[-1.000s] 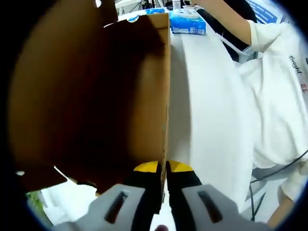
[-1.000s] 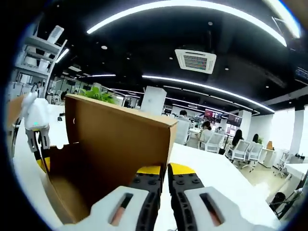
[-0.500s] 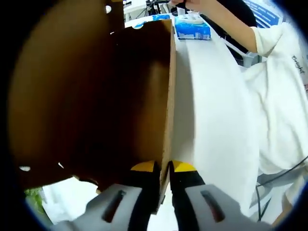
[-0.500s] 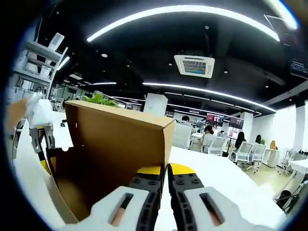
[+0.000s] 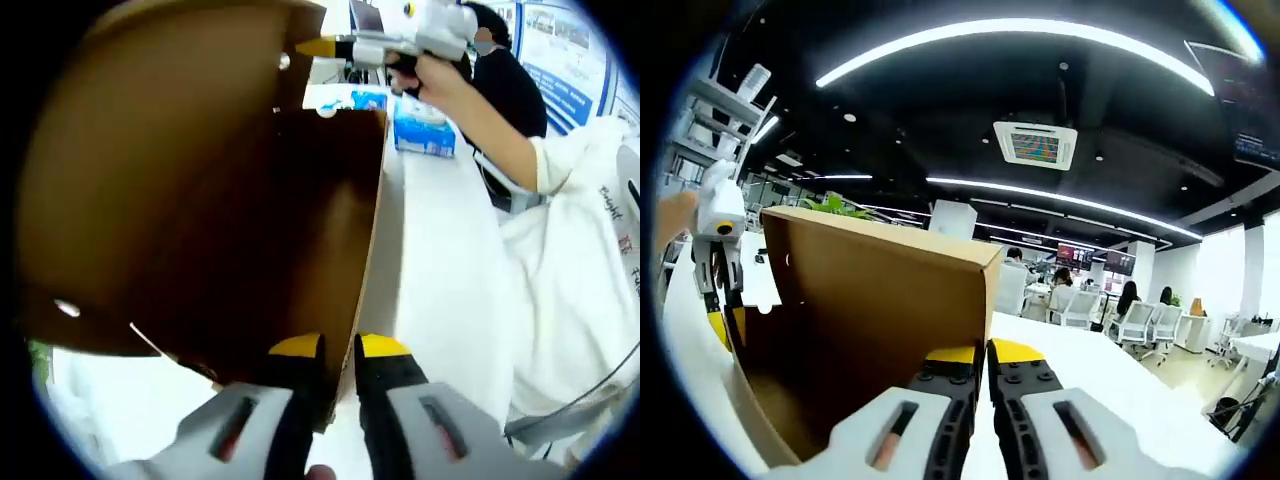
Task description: Operate the shoe box by opening the lid, removing the specified soft item, and placing it in the target area until the item is outside and the box remains undamaged.
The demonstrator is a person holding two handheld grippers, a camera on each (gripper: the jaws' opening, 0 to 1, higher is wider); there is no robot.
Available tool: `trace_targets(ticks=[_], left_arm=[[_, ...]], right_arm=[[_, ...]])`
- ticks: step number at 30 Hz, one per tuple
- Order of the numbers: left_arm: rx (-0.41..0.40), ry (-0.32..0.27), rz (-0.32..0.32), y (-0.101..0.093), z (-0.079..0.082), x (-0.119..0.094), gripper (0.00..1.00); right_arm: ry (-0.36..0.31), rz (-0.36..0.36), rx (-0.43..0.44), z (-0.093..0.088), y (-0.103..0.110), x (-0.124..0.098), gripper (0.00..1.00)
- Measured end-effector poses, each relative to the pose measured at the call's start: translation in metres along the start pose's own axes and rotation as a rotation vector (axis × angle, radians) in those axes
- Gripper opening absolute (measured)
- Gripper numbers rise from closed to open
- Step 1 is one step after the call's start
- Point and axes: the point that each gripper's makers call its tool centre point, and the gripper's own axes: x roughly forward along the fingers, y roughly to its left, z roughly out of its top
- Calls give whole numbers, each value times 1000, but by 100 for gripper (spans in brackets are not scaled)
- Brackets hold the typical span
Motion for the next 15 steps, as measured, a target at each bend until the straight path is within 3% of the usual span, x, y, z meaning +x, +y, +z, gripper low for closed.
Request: trace_targets(ticks=[8,15], left_arm=[[-57,-262,79,-3,30,-22,23],[-140,-406,105,-11,36,-44,28]], right_arm=[[8,13,-16,-1,4,-5,2],[22,46,-4,-6,4,-9,2]])
